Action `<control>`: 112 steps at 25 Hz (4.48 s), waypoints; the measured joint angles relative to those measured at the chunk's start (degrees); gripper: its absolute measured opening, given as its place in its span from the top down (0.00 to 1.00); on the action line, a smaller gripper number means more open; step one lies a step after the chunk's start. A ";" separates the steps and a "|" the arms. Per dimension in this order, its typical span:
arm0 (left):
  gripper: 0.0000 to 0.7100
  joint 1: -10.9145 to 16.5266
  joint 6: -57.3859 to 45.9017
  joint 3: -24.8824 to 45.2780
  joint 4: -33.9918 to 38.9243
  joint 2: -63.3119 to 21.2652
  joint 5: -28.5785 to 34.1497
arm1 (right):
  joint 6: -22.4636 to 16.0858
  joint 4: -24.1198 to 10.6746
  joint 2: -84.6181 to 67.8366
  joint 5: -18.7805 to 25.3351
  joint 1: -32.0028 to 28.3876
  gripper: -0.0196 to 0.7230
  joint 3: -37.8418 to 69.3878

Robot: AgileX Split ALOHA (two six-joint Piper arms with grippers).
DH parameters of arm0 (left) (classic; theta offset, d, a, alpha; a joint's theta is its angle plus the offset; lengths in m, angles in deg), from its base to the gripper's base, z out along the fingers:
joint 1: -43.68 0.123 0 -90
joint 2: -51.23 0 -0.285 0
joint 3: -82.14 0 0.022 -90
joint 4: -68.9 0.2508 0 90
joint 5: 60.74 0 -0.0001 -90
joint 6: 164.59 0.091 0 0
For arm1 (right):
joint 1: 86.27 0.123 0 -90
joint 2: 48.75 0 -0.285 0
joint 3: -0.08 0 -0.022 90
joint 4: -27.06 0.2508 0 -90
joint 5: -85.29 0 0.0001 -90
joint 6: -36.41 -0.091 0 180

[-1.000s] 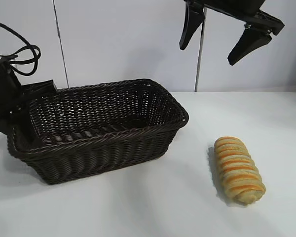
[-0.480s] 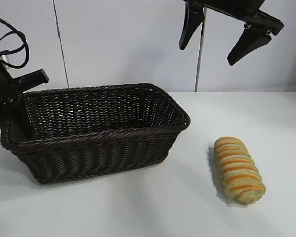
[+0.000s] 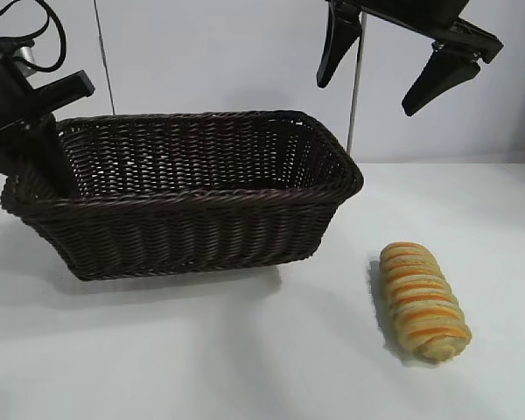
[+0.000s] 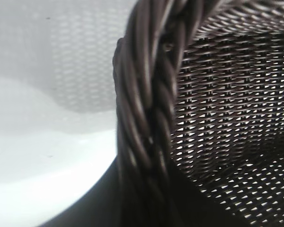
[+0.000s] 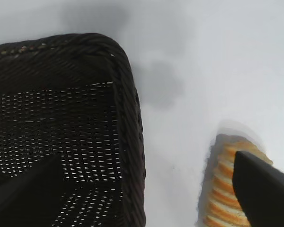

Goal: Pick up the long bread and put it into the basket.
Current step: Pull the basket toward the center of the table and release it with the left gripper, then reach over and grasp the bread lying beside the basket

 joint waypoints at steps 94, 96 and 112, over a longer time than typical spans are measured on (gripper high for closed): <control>0.06 0.97 -5.78 -1.50 3.51 -8.00 1.36 | -4.97 -15.10 0.00 1.80 -0.79 0.06 11.82; 0.06 0.97 -5.78 -1.50 3.51 -8.00 1.36 | -4.97 -13.93 -0.05 1.66 -2.24 0.06 11.92; 0.06 0.97 -5.78 -1.50 3.51 -8.00 1.36 | 5.18 -2.65 -1.22 -8.08 -9.95 0.07 24.12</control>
